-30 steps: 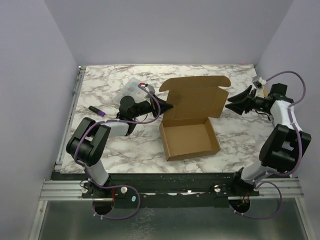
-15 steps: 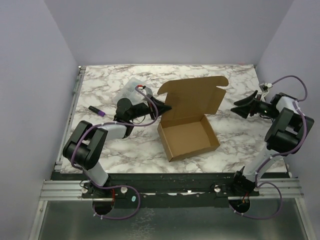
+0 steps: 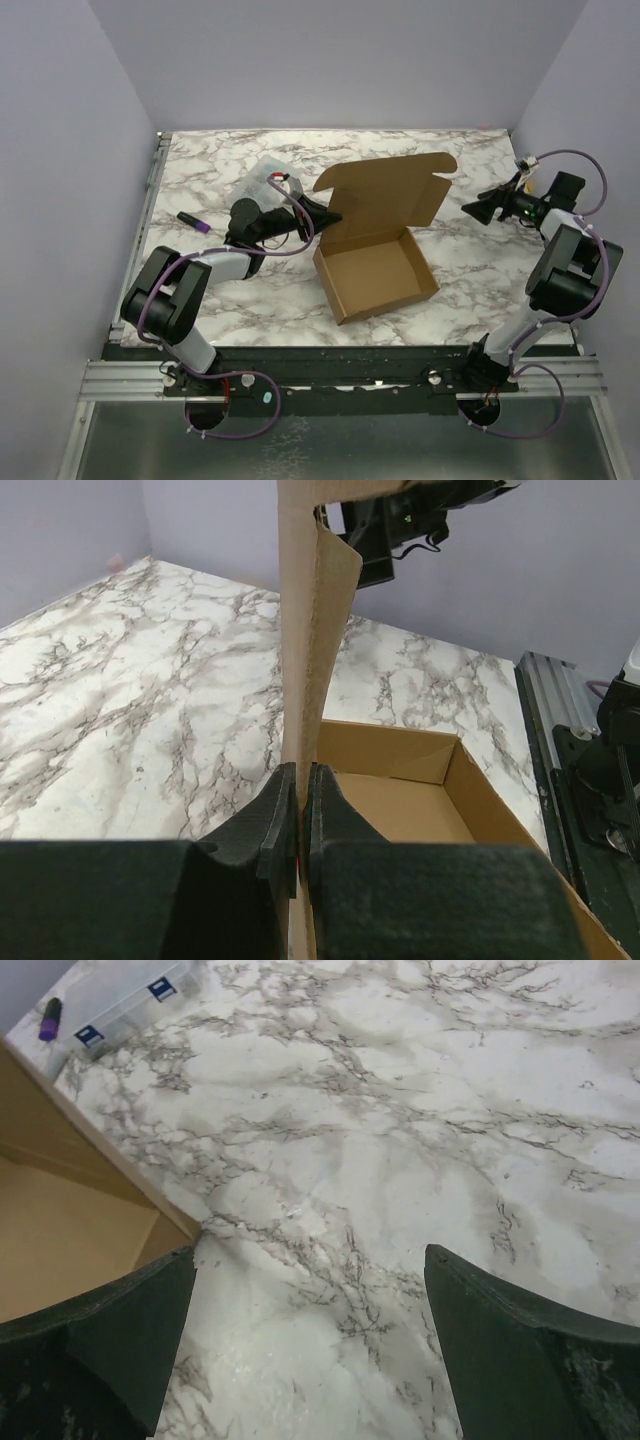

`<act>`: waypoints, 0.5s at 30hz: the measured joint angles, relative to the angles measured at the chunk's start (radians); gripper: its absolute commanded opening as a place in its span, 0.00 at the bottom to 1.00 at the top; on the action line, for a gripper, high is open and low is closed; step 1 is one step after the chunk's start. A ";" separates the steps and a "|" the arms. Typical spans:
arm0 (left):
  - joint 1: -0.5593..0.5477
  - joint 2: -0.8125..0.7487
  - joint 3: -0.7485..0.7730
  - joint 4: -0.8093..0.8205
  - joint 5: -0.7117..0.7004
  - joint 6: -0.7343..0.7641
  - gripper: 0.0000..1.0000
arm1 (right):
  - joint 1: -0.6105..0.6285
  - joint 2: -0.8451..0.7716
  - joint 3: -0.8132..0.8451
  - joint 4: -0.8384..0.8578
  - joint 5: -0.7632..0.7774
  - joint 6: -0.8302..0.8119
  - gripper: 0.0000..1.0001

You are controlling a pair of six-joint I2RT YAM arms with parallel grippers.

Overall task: Fold the paper box
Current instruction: Adjust the paper box at the center of the board.

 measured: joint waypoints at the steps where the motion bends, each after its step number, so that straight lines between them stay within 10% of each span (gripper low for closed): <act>1: 0.000 -0.002 -0.001 0.002 0.002 0.000 0.00 | 0.011 0.013 0.000 0.035 0.026 0.019 1.00; 15: -0.001 -0.004 -0.016 0.036 0.009 -0.005 0.00 | 0.175 0.103 0.040 0.367 0.087 0.237 0.59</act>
